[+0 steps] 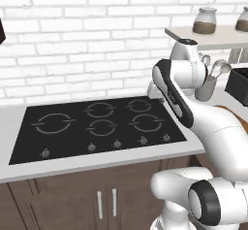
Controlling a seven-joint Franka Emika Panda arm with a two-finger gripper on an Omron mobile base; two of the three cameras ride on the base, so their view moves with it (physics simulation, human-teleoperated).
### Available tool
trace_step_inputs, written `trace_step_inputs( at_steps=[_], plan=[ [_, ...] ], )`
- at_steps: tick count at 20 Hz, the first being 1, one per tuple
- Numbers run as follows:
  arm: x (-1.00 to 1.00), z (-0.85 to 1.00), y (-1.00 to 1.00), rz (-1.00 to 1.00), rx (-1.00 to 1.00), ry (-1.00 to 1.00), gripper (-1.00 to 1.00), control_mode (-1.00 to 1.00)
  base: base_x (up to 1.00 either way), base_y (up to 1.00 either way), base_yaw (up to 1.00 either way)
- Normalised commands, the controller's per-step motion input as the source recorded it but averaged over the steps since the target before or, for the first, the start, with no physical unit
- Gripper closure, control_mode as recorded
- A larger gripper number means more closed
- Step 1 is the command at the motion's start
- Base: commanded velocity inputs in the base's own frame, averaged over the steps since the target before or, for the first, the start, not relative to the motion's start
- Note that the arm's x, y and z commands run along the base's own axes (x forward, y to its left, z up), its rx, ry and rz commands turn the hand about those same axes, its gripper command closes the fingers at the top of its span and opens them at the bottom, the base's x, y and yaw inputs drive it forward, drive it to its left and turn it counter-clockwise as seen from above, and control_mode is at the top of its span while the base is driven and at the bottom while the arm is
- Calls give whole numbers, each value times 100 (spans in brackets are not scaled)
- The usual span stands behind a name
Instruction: Place the appropriate cutting tool for cutting the cucumber skin on the cutting board.
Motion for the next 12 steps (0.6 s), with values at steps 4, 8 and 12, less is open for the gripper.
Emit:
trace_step_inputs(
  at_steps=[4,8,12],
  plan=[
    [-34,0,-3,-3,0,-2,-100,-100,0,0,0],
    [-89,-2,-51,-17,3,-1,-100,-100,0,0,0],
    [-84,-13,-98,-21,14,6,-100,-100,0,0,0]
  ],
)
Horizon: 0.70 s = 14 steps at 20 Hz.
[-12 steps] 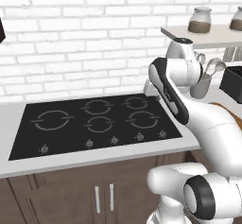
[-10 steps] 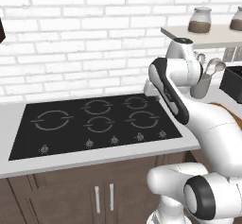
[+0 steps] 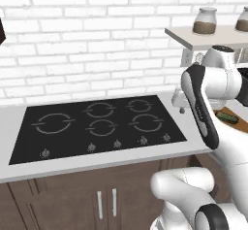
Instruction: Place the appropriate cutting tool for cutting the cucumber skin on the cutting board.
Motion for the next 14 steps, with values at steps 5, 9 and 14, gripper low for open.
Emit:
trace_step_inputs(
  at_steps=[5,9,14],
  plan=[
    [-61,-26,-100,-19,13,11,-100,-100,0,0,0],
    [-39,-36,-100,-15,6,14,-100,-100,0,0,0],
    [-41,-51,-100,-10,0,8,-100,-100,0,0,0]
  ],
)
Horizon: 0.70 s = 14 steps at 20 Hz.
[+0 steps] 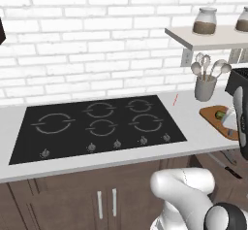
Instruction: Place the appropriate cutting tool for cutting the cucumber skin on the cutting board.
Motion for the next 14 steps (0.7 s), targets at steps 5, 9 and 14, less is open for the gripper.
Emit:
trace_step_inputs(
  at_steps=[5,9,14],
  plan=[
    [-29,-70,-100,-7,0,9,-100,-100,0,0,0],
    [0,-65,-76,1,0,12,-100,-100,0,0,0],
    [0,-40,-62,3,0,14,-100,-100,0,0,0]
  ],
)
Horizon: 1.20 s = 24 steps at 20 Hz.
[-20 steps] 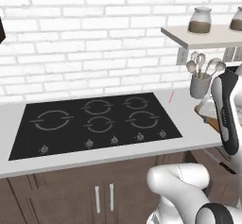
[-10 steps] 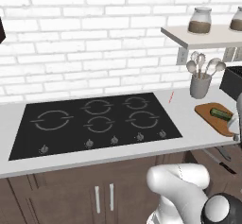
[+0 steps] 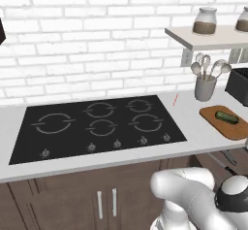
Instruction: Place the appropriate cutting tool for cutting the cucumber skin on the cutting board.
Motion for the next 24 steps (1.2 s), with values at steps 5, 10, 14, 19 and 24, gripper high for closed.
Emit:
trace_step_inputs(
  at_steps=[5,10,14,19,24],
  plan=[
    [25,-64,-53,13,0,4,-100,-100,0,0,0],
    [46,-53,-37,22,0,0,-100,-100,0,0,0],
    [32,-75,-20,19,0,0,-100,-100,0,0,0],
    [23,-80,-17,17,0,-1,-100,-100,0,0,0],
    [11,-76,-8,17,0,-3,-100,-100,0,0,0]
  ],
)
